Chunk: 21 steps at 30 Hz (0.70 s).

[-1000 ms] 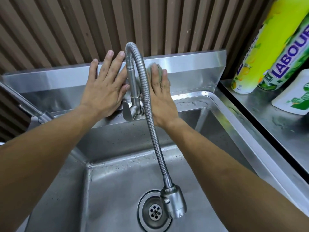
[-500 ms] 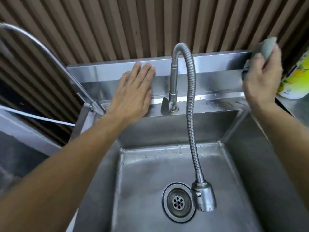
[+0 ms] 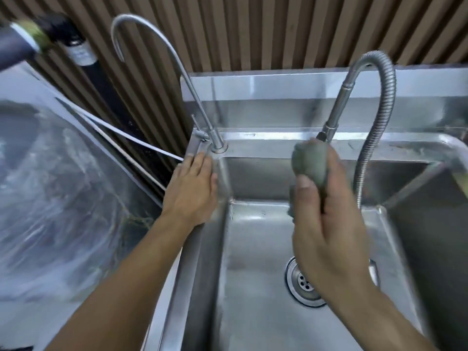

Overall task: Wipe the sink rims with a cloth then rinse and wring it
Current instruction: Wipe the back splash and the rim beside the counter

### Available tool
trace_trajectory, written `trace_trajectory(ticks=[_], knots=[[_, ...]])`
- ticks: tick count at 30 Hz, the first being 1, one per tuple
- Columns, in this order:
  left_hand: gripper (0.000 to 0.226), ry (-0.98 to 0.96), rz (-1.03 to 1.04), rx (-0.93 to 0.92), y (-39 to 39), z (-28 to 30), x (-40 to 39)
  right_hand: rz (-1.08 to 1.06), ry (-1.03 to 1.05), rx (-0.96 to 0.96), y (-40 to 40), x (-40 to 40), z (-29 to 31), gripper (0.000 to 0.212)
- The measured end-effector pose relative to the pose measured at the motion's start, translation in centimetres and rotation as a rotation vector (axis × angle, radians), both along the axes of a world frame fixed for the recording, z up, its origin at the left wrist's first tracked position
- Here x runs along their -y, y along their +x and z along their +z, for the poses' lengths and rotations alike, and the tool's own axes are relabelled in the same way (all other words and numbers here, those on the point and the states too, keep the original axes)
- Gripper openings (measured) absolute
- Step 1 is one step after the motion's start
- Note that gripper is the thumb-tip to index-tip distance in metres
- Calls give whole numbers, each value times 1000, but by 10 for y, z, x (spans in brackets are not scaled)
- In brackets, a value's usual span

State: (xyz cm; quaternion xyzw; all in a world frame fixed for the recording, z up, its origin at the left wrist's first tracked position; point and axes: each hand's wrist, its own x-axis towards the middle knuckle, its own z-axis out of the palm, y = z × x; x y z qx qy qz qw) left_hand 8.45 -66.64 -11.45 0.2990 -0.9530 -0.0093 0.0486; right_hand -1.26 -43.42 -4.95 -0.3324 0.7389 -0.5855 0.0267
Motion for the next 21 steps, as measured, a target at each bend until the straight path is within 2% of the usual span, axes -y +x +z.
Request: trace_trajectory(ticks=[2,4,6,9,11,17,21], knots=[[65,-9,-15,44,-1,-3,5,88,52,-151,22,45,8,33],[66,8,-17,18,1,-3,4,36,208,-281,1,97,-11,43],[68,26,3,3,2,-3,1,-47,497,-353,-18,135,-30,60],[69,33,10,-24,1,-2,0,-44,879,-443,-25,179,-53,69],[67,30,-20,-82,0,2,4,-32,888,-473,-29,182,-64,67],[48,33,-51,-216,-2,2,11,-37,651,-667,-26,169,-85,57],[57,24,-43,-188,-4,-1,12,66,573,-534,-27,183,-80,58]])
